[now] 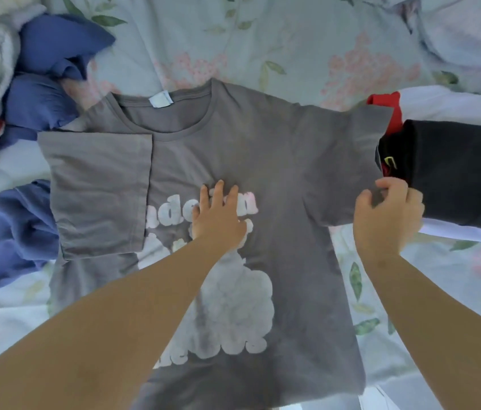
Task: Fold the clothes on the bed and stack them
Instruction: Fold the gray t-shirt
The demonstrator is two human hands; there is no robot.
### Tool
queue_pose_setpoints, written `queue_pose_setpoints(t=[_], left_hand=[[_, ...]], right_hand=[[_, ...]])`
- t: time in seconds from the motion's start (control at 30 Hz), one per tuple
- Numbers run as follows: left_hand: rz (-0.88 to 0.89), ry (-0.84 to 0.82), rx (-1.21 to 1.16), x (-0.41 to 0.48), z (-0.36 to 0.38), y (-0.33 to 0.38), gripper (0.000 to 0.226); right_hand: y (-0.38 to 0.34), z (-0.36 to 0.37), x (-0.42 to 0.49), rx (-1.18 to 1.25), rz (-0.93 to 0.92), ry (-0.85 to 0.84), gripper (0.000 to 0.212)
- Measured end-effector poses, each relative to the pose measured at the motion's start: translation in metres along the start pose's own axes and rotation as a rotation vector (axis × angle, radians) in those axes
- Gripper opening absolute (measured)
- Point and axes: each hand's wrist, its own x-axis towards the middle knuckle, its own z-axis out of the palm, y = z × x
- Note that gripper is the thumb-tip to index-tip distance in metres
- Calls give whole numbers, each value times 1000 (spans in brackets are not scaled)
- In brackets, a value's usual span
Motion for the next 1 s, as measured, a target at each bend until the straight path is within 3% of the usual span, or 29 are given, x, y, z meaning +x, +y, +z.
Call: queue_pose_setpoints(t=[0.07,0.13,0.23,0.3,0.43,0.53,0.6,0.63,0.7,0.83,0.9,1.0], left_hand=[[16,18,26,0,2,-3,68],[9,19,7,2,2,-5,67],[32,35,-108,4,-2,-8,70],[-17,98,-407,3,-10,-8,76],[-246,287,-1006,-1,-32,-14,72],[-433,292,-1263,2,-40,-29,64],[-511,240,-1339,4,-42,-41,58],[-522,209,-1347,4,-41,-45,54],[-509,160,-1336,3,-39,-48,49],[-422,125,-1228,9,-34,-39,52],[-338,136,-1065,10,-33,-30,51],[-106,191,-669,10,-32,-12,41]], right_hand=[[-2,-3,12,-119,-81,25,38],[-7,-3,24,-200,-103,-57,50],[-13,0,40,-249,-57,-147,41],[-19,-1,46,-174,-41,-173,31],[-61,-1,22,240,-139,-270,36],[-93,13,-18,285,-388,-576,37],[-101,23,-37,183,-426,-833,34],[-100,27,-40,167,-355,-905,33],[-91,32,-39,221,-146,-881,31],[-57,45,-32,114,-42,-555,35],[-40,47,-27,41,18,-478,39],[-20,48,-22,78,201,-566,49]])
